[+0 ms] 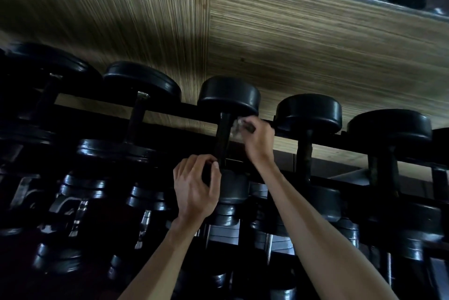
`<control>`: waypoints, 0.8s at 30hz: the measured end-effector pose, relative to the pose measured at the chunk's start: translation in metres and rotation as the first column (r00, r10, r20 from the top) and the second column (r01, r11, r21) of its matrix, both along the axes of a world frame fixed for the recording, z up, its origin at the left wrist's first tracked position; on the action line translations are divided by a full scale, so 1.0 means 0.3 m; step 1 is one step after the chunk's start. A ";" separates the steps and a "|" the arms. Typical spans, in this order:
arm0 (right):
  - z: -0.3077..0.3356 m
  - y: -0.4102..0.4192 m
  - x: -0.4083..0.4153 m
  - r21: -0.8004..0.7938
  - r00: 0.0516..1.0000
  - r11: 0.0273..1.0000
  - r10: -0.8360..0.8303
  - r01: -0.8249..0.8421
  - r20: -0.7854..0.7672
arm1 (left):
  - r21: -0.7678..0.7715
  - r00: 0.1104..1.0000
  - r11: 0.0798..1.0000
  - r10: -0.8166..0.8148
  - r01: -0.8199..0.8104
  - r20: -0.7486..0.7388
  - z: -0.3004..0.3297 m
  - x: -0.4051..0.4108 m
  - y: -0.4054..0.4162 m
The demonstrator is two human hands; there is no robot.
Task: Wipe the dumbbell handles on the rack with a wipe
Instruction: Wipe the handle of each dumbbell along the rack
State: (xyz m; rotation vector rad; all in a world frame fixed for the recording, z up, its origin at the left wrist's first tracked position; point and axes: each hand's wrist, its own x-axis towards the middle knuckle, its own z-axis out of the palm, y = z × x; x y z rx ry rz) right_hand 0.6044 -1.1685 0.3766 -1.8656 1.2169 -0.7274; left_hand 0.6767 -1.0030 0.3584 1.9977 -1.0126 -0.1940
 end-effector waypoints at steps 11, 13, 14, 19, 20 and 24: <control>-0.045 0.048 -0.080 0.194 0.975 0.963 0.208 -0.189 -0.080 | -0.008 1.000 1.000 0.006 -0.006 -0.008 -0.007 -0.003 0.001; -0.042 0.024 -0.066 0.134 0.989 0.982 0.141 -0.134 -0.043 | -0.002 1.000 1.000 0.005 -0.005 -0.009 -0.006 -0.005 0.000; -0.039 0.008 -0.047 0.080 0.996 0.993 0.085 -0.083 -0.028 | 0.000 1.000 1.000 0.005 -0.005 -0.008 -0.006 -0.006 0.000; -0.016 -0.022 0.036 -0.028 1.000 1.000 -0.007 0.007 -0.011 | 0.024 1.000 1.000 0.007 -0.007 -0.003 -0.012 -0.005 0.003; -0.017 -0.012 0.023 -0.020 0.999 0.999 0.030 -0.030 -0.027 | 0.023 1.000 1.000 0.007 -0.007 -0.004 -0.015 -0.005 0.004; -0.045 0.036 -0.079 0.200 0.971 0.959 0.224 -0.203 -0.087 | 0.005 1.000 1.000 0.013 -0.013 -0.009 -0.017 -0.005 0.000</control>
